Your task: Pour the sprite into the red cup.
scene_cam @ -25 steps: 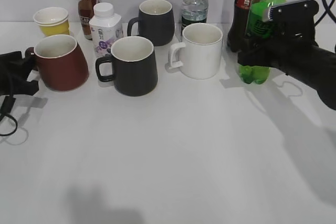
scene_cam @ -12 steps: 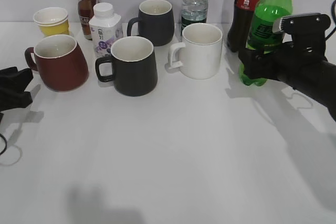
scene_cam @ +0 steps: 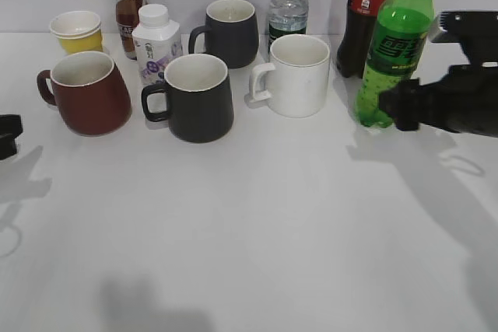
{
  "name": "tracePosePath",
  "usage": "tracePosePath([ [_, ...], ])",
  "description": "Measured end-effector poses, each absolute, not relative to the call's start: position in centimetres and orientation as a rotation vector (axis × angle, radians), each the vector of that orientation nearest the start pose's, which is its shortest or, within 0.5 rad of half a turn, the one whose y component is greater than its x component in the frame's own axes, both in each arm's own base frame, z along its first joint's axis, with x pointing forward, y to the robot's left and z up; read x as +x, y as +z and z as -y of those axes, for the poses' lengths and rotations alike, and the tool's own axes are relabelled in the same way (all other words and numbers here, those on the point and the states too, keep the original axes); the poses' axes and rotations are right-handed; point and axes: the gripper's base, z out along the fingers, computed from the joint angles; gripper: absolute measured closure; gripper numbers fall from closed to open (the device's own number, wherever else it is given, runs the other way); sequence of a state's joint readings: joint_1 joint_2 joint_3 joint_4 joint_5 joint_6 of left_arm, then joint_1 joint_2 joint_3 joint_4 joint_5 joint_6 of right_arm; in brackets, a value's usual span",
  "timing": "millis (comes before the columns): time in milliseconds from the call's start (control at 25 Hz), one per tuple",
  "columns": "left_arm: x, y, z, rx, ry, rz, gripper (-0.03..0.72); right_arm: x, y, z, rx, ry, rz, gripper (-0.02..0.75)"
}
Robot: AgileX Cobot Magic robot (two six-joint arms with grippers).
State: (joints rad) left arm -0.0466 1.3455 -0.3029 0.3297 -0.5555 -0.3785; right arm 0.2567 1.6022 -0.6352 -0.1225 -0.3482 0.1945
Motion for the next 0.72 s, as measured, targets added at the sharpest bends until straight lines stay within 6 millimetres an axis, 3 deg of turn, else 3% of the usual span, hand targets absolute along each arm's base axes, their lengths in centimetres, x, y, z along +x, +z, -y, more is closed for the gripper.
tracePosePath([
  [360,18.6,24.4,2.9,-0.131,-0.105,-2.457,0.42,24.7,21.3,-6.4,-0.102,0.18,-2.41,0.15],
  [560,14.1,27.3,2.8,0.001,-0.005,-2.664,0.42,21.1,23.7,-5.6,-0.195,0.144,-2.601,0.15],
  [720,9.4,29.0,1.9,0.046,-0.032,-2.637,0.42,17.5,25.7,-5.2,-0.238,0.2,-2.661,0.15],
])
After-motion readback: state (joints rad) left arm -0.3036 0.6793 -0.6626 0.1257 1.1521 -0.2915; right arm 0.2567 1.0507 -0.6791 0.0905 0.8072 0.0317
